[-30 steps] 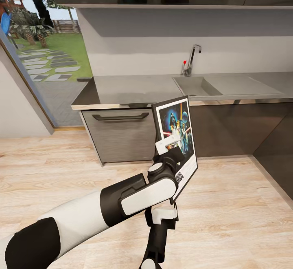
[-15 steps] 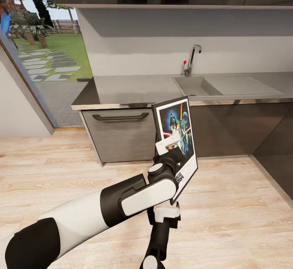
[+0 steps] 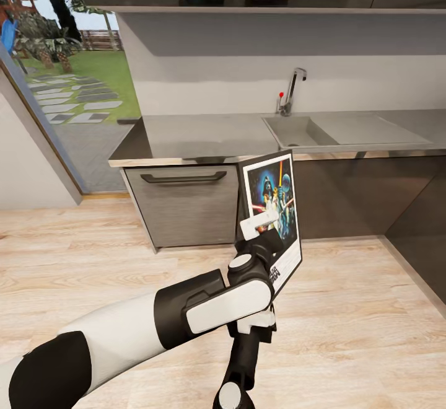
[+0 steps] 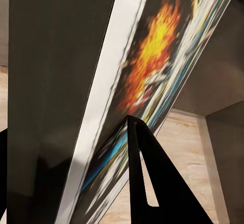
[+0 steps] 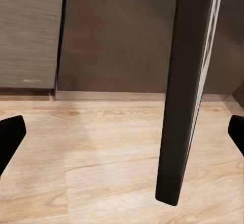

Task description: Pick up the poster from the kitchen countertop and hang it on one of the wall nails in the kitchen.

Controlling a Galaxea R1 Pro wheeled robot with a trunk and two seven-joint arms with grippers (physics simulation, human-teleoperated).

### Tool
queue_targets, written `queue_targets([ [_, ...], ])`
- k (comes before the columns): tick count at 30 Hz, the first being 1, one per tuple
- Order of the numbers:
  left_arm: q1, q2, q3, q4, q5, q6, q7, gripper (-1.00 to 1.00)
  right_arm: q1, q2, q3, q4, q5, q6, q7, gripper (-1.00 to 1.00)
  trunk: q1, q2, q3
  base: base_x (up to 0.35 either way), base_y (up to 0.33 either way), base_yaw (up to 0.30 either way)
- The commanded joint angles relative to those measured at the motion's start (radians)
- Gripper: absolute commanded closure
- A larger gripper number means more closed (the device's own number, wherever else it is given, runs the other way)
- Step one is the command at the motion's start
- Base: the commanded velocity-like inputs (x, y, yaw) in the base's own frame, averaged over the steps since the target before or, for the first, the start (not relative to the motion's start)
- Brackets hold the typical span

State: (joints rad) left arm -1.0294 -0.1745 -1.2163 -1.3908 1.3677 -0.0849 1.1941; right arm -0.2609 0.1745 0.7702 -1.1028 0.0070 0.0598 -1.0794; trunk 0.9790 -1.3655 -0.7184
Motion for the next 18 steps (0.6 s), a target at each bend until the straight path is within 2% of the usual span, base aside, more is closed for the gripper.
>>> queue_targets([
  [1, -0.001, 0.0, -0.002, -0.001, 0.005, -0.009, 0.002, 1.0, -0.003, 0.0, 0.001, 0.0, 0.001, 0.006, -0.005, -1.0, 0.0, -0.001, -0.001, 0.0, 0.0, 0.0],
  [8, -0.001, 0.0, -0.002, -0.001, 0.005, -0.009, 0.002, 1.0, -0.007, 0.0, 0.0, 0.0, 0.001, 0.006, -0.005, -1.0, 0.0, -0.001, -0.001, 0.0, 0.0, 0.0],
  [13, -0.001, 0.0, -0.002, -0.001, 0.005, -0.01, 0.002, 1.0, -0.008, 0.0, -0.042, 0.001, 0.0, 0.006, -0.005, -1.0, 0.0, -0.001, -0.001, 0.0, 0.0, 0.0],
  [18, -0.001, 0.0, -0.002, -0.001, 0.005, -0.01, 0.002, 1.0, -0.008, 0.0, -0.057, 0.001, -0.001, 0.005, -0.005, -1.0, 0.0, -0.001, -0.001, 0.0, 0.0, 0.0],
])
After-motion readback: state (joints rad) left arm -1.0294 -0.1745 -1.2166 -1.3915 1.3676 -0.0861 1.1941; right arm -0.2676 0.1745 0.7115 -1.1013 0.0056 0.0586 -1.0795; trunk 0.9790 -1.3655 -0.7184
